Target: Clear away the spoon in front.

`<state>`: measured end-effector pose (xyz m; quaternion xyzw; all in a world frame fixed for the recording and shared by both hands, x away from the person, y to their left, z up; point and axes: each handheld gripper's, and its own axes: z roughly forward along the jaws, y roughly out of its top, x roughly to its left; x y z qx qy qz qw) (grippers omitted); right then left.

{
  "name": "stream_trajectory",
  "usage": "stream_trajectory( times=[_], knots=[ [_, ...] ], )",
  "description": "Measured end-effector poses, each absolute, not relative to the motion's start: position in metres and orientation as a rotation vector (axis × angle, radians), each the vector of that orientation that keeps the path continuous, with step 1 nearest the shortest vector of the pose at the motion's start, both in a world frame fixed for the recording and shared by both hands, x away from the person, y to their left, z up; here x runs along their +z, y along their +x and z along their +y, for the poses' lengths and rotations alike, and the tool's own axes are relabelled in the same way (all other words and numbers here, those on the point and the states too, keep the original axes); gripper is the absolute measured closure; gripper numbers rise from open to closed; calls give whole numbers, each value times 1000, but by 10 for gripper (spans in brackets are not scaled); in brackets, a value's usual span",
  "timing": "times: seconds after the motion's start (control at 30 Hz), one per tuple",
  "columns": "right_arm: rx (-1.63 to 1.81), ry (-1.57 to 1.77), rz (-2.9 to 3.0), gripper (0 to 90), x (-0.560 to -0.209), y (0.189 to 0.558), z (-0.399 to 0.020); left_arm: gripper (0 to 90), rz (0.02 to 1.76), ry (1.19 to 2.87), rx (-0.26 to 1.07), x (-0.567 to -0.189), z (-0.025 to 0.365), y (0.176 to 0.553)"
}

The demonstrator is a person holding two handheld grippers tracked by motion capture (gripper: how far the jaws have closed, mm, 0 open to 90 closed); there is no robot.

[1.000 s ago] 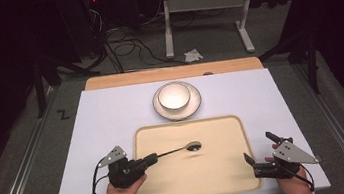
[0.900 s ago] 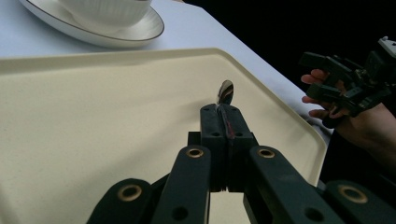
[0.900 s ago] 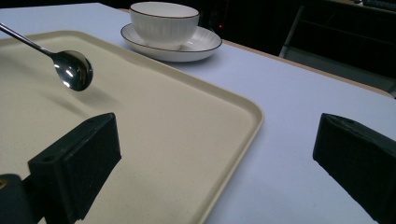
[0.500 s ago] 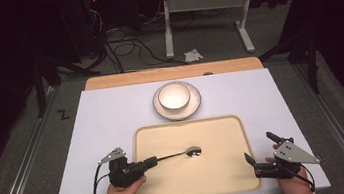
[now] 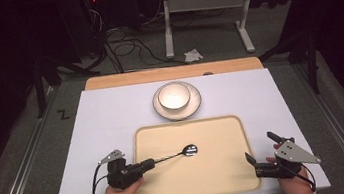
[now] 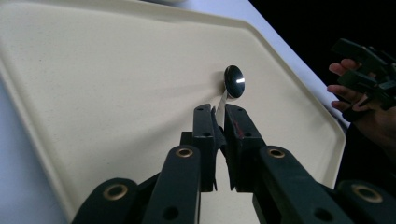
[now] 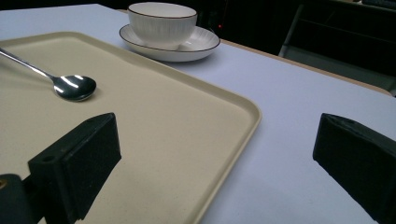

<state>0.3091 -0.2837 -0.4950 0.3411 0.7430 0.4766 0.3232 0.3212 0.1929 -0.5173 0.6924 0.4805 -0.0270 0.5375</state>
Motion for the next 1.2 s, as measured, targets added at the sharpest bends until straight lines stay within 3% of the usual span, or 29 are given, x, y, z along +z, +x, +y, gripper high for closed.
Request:
stream_trajectory(
  times=[0.17,0.4,0.63,0.73,0.93,1.07,1.2],
  knots=[
    [1251,904,1948,14,-495,308,-283,781,1163,1672,-45,-517,193,321],
    [1251,900,1949,14,-495,309,-283,621,1174,1677,10,-516,195,319],
    [1254,894,1950,14,-495,309,-283,592,1150,1759,103,-513,190,319],
    [1253,895,1951,14,-495,309,-283,635,1129,1842,174,-512,185,319],
    [1261,889,1953,14,-495,308,-282,883,1117,1948,253,-513,180,319],
    [1258,888,1953,14,-495,309,-283,900,1112,2070,363,-512,172,318],
    [1260,889,1952,14,-495,309,-283,900,1109,2138,379,-514,164,318]
  ],
)
